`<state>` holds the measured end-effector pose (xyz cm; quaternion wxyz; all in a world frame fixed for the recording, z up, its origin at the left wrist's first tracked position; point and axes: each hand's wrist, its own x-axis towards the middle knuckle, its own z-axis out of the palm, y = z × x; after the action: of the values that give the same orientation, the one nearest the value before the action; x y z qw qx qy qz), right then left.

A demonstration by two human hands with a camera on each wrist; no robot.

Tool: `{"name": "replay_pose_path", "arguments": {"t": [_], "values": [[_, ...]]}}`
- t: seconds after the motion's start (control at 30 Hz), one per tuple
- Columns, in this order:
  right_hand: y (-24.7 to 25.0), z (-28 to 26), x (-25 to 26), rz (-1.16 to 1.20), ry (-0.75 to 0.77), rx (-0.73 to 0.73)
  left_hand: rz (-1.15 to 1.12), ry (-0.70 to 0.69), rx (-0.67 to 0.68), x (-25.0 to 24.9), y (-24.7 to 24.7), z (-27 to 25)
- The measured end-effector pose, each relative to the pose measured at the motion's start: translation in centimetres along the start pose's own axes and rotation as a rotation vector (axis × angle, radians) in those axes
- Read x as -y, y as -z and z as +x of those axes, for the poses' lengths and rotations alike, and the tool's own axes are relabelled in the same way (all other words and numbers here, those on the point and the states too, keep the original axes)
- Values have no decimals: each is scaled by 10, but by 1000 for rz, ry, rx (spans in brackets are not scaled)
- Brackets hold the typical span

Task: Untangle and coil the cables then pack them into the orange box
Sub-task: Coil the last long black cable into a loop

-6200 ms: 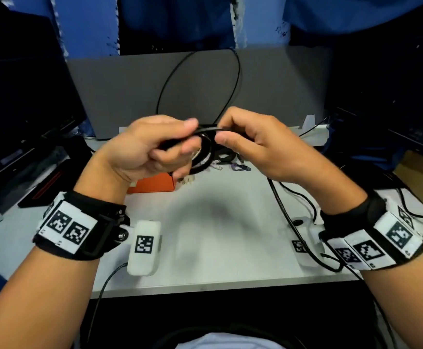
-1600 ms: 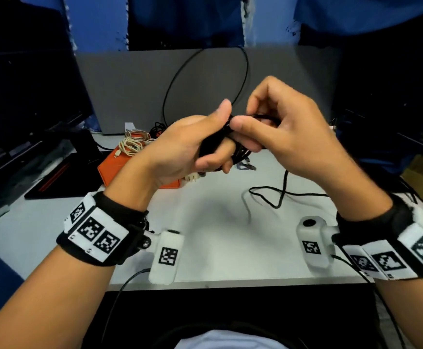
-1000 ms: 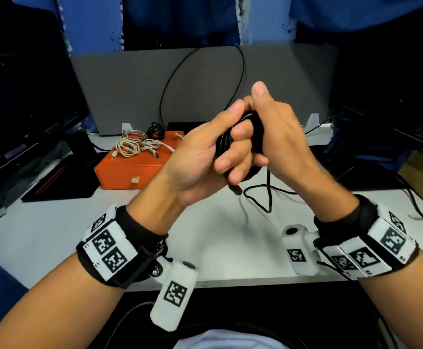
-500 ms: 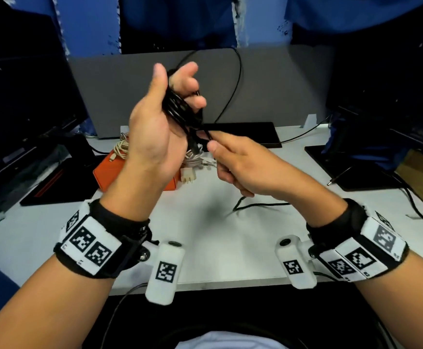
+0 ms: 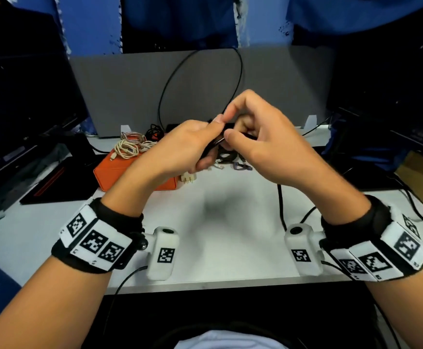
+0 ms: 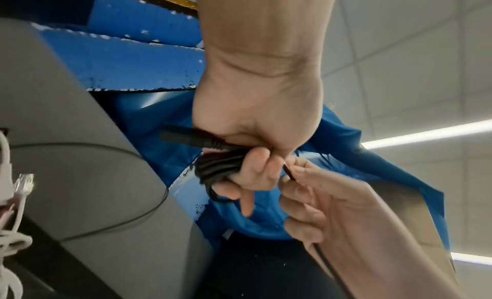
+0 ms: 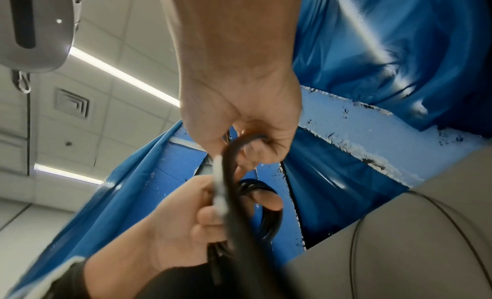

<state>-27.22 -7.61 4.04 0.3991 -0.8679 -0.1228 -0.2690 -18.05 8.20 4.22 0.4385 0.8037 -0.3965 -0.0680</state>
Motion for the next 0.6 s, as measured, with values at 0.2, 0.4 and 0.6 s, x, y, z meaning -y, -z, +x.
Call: {"name": "replay_pose_path", "arguments": {"t": [0.2,0.4,0.6], "values": [[-12,-5,3,-372,176,-29,-429,34,363,2,11,-5],[-22,-8,0,-362,196,-194,-704,-165,444,1,9,-10],[-16,0,-1,-117,103,-200,-1024,-229,448,-9,3,-10]]}}
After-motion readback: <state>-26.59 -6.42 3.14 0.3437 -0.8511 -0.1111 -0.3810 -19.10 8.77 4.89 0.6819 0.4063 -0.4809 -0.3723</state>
